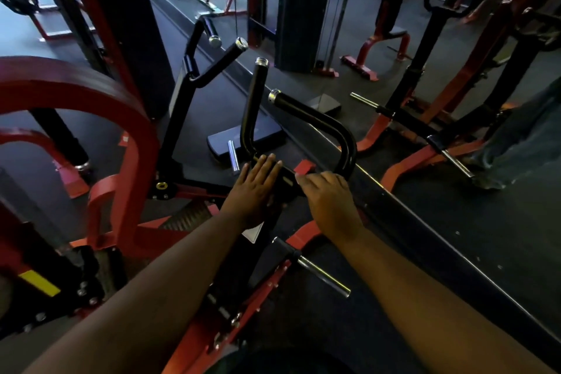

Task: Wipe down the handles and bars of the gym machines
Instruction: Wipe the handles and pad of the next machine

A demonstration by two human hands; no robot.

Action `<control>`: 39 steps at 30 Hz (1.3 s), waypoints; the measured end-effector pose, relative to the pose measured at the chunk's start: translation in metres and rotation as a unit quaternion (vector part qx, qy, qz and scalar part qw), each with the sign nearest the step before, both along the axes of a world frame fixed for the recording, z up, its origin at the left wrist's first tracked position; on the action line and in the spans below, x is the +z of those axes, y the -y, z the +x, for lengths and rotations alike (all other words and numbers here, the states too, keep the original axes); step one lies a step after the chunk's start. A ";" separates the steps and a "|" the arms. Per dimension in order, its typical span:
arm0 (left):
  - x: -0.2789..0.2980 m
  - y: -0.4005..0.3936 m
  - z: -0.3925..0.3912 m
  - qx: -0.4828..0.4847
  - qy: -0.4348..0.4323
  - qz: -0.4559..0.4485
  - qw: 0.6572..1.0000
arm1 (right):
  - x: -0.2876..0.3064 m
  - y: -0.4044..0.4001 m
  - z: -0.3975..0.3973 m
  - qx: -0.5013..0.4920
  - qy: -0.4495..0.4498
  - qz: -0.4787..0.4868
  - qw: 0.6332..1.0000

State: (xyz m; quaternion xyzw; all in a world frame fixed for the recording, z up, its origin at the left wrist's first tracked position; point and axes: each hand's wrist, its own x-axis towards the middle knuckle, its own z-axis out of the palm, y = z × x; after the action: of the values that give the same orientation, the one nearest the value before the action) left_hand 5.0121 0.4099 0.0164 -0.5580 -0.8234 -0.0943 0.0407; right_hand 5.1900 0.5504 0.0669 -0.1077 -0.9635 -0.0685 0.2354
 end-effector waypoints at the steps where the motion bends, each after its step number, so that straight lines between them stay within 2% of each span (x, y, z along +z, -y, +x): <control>1: 0.001 0.002 0.002 0.005 0.002 -0.003 1.000 | 0.000 0.001 -0.003 0.007 0.006 -0.006 1.000; 5: 0.003 0.008 0.016 0.029 -0.005 -0.018 0.999 | -0.012 0.004 -0.002 0.028 0.016 0.011 0.999; 9: 0.005 0.023 0.025 0.054 0.000 -0.027 0.998 | -0.021 0.003 0.014 0.054 -0.027 -0.013 0.998; 13: 0.009 0.055 0.026 0.069 0.007 -0.091 0.993 | -0.028 0.025 0.009 0.068 -0.045 -0.121 0.989; 16: 0.023 0.083 0.020 0.091 0.012 -0.113 0.989 | -0.029 0.048 -0.008 0.063 -0.019 -0.205 0.977; 19: 0.034 0.120 0.002 0.113 0.009 -0.097 0.989 | -0.023 0.078 -0.030 0.064 0.005 -0.294 0.954; 22: 0.040 0.165 -0.020 0.155 -0.003 -0.061 0.986 | -0.014 0.112 -0.056 0.078 -0.028 -0.370 0.925; 26: 0.074 0.233 -0.043 0.211 0.004 -0.109 0.971 | -0.012 0.163 -0.105 0.068 -0.015 -0.419 0.906; 31: 0.093 0.321 -0.100 0.238 -0.047 -0.081 0.967 | -0.004 0.232 -0.164 0.077 -0.021 -0.532 0.843; 33: 0.103 0.345 -0.121 0.242 -0.073 -0.068 0.965 | 0.004 0.256 -0.187 0.068 -0.033 -0.597 0.799; 37: 0.137 0.369 -0.162 0.240 -0.132 -0.023 0.961 | 0.019 0.292 -0.233 0.057 -0.071 -0.731 0.677; 39: 0.158 0.370 -0.179 0.228 -0.172 -0.019 0.958 | 0.030 0.303 -0.259 0.059 -0.096 -0.748 0.655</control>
State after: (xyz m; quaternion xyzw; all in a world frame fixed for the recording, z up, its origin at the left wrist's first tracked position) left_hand 4.8331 0.0397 0.1746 -0.3641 -0.9110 0.0305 0.1916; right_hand 4.9314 0.2478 0.0971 -0.1957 -0.6657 0.6997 0.1699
